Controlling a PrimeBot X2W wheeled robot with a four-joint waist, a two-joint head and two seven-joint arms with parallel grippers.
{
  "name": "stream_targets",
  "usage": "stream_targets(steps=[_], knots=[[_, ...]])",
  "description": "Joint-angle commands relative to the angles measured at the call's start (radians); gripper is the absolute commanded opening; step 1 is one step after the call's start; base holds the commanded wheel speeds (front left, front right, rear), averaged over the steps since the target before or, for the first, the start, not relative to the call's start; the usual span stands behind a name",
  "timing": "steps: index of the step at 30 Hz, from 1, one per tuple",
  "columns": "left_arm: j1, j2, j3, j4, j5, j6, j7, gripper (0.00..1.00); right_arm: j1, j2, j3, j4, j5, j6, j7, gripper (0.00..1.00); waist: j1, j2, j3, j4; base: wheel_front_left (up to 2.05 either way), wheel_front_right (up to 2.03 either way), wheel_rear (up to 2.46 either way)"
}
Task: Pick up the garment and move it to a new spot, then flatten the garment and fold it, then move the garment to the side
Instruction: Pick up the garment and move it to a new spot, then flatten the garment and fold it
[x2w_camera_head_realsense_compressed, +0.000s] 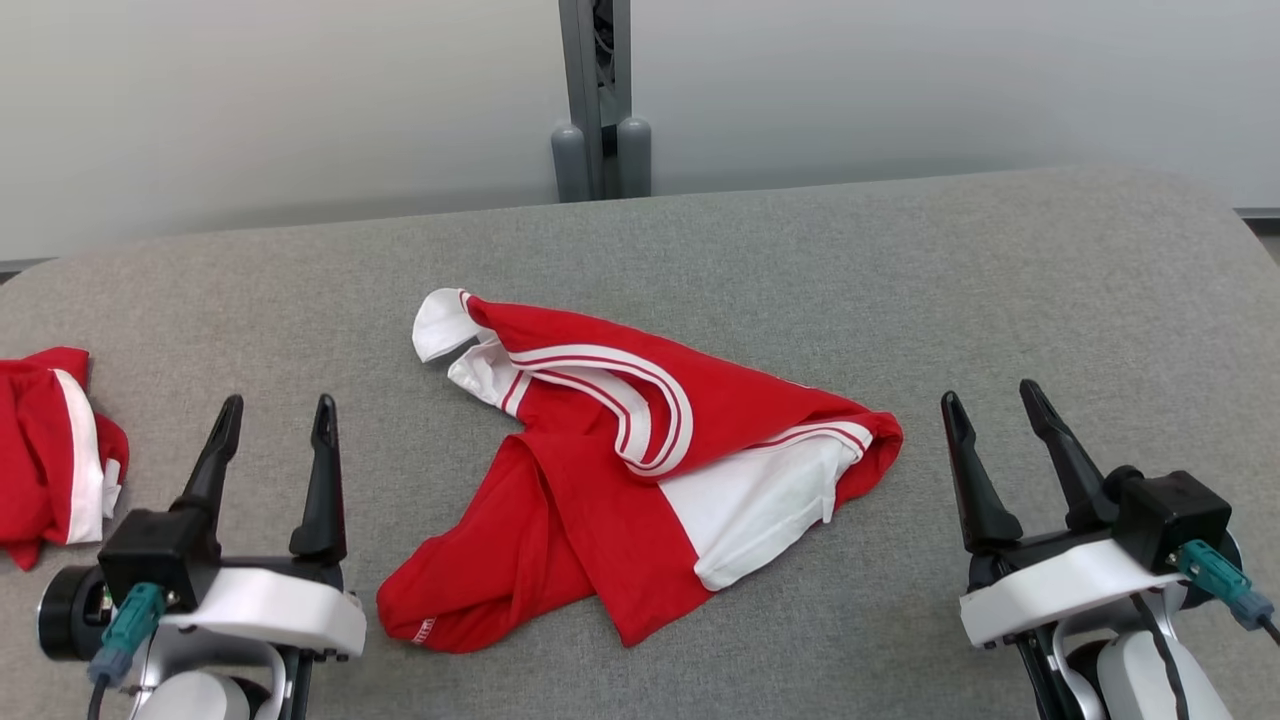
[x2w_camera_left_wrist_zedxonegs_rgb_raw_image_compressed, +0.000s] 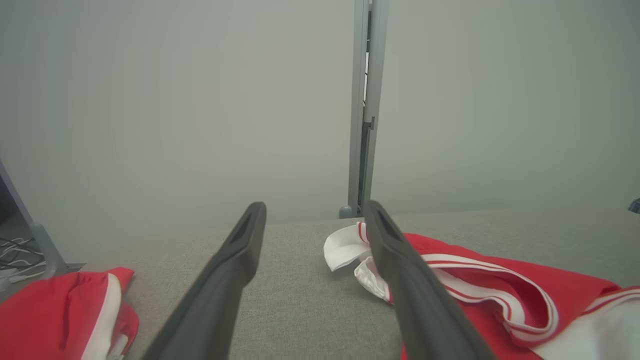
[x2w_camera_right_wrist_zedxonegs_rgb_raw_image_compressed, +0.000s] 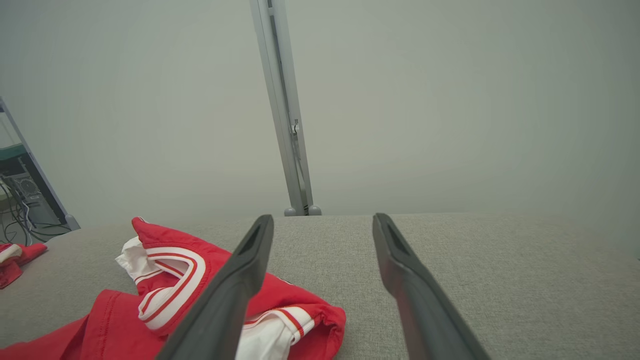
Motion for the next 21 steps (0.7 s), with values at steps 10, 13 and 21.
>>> stream_targets(steps=[10,13,21], knots=[[0.068,0.024,0.007,-0.061,-0.003,0.041,0.036,1.0,0.048,-0.008,-0.009,-0.033,-0.001,0.002,0.026,1.0,0.0,0.0,-0.025,-0.008,0.0,0.0,0.0],[0.077,0.025,0.006,-0.068,-0.002,0.046,0.042,1.0,0.05,-0.008,-0.008,-0.037,0.001,0.002,0.027,1.0,0.0,0.0,-0.024,-0.009,0.0,0.0,0.0],[0.077,0.025,0.001,-0.075,-0.005,0.055,0.046,1.0,0.051,-0.007,-0.006,-0.036,-0.001,0.002,0.027,1.0,0.0,0.0,-0.024,-0.01,0.0,0.0,0.0]])
